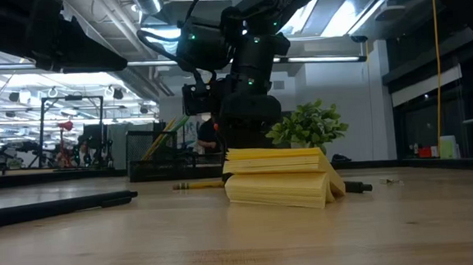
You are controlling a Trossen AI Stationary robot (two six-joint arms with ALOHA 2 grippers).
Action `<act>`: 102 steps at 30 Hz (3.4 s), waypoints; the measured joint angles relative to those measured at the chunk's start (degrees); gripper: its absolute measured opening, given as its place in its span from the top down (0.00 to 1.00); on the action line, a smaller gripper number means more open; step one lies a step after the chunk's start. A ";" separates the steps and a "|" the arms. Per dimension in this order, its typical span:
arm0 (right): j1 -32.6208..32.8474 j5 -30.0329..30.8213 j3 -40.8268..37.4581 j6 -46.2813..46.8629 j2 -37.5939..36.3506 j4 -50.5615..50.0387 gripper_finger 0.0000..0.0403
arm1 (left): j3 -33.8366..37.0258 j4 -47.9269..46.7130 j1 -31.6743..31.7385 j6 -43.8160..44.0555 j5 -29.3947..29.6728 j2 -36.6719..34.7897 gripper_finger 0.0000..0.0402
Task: Pick and place office supplies into organizer
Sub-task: Put the pencil into the desk organizer
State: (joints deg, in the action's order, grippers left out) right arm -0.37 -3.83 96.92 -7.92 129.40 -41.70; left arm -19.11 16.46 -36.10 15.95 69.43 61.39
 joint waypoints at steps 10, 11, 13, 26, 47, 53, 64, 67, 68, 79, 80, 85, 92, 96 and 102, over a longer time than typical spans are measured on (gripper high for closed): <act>-0.02 1.26 -0.02 -0.09 0.02 0.36 0.75 | 0.00 0.01 -0.01 0.01 0.00 0.00 0.67; -0.04 1.24 -0.02 -0.09 0.02 0.38 0.76 | 0.00 0.00 0.00 0.01 0.00 0.00 0.67; -0.06 1.25 -0.02 -0.09 0.02 0.38 0.78 | 0.00 0.01 0.00 -0.01 0.00 0.00 0.67; -0.13 0.54 -0.02 -0.12 0.02 0.19 0.83 | 0.00 0.01 0.00 -0.01 0.00 0.00 0.67; -0.06 -3.95 0.07 -0.11 0.04 -1.72 0.90 | 0.02 0.01 0.00 -0.16 0.00 0.00 0.67; -0.13 -5.03 0.04 -0.17 0.04 -1.79 0.91 | 0.02 -0.01 0.00 -0.16 0.01 0.00 0.67; -0.07 -4.88 1.41 -0.31 0.31 -2.49 0.91 | 0.02 -0.01 -0.02 -0.16 0.02 0.00 0.67; 0.00 -5.10 2.56 -0.31 0.48 -3.29 0.90 | 0.02 -0.01 0.00 -0.16 0.01 0.00 0.67; 0.05 -5.16 2.75 -0.45 0.48 -3.38 0.90 | 0.02 -0.01 0.00 -0.16 0.00 0.00 0.67; -0.02 -4.97 2.89 -1.39 0.43 -3.37 0.90 | 0.02 -0.01 0.00 -0.18 0.00 0.00 0.67; -0.02 -4.92 2.89 -1.39 0.41 -3.26 0.90 | 0.02 -0.01 -0.01 -0.18 0.02 -0.01 0.67; -0.07 -4.84 2.91 -1.17 0.35 -3.21 0.90 | 0.02 -0.01 -0.02 -0.18 0.00 0.00 0.67; -0.50 -4.66 3.02 -1.16 0.22 -2.77 0.90 | 0.02 -0.01 0.00 -0.18 0.02 0.00 0.67; -0.52 -4.66 3.02 -1.16 0.17 -3.08 0.90 | 0.02 -0.01 0.00 -0.18 0.02 0.00 0.67; -0.52 -4.66 3.02 -0.13 0.15 -3.10 0.90 | 0.02 -0.01 0.00 -0.18 0.02 0.00 0.67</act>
State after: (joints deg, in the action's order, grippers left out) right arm -0.89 -8.49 99.94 -8.05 129.56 -44.80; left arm -19.09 16.45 -36.10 15.77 69.45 61.38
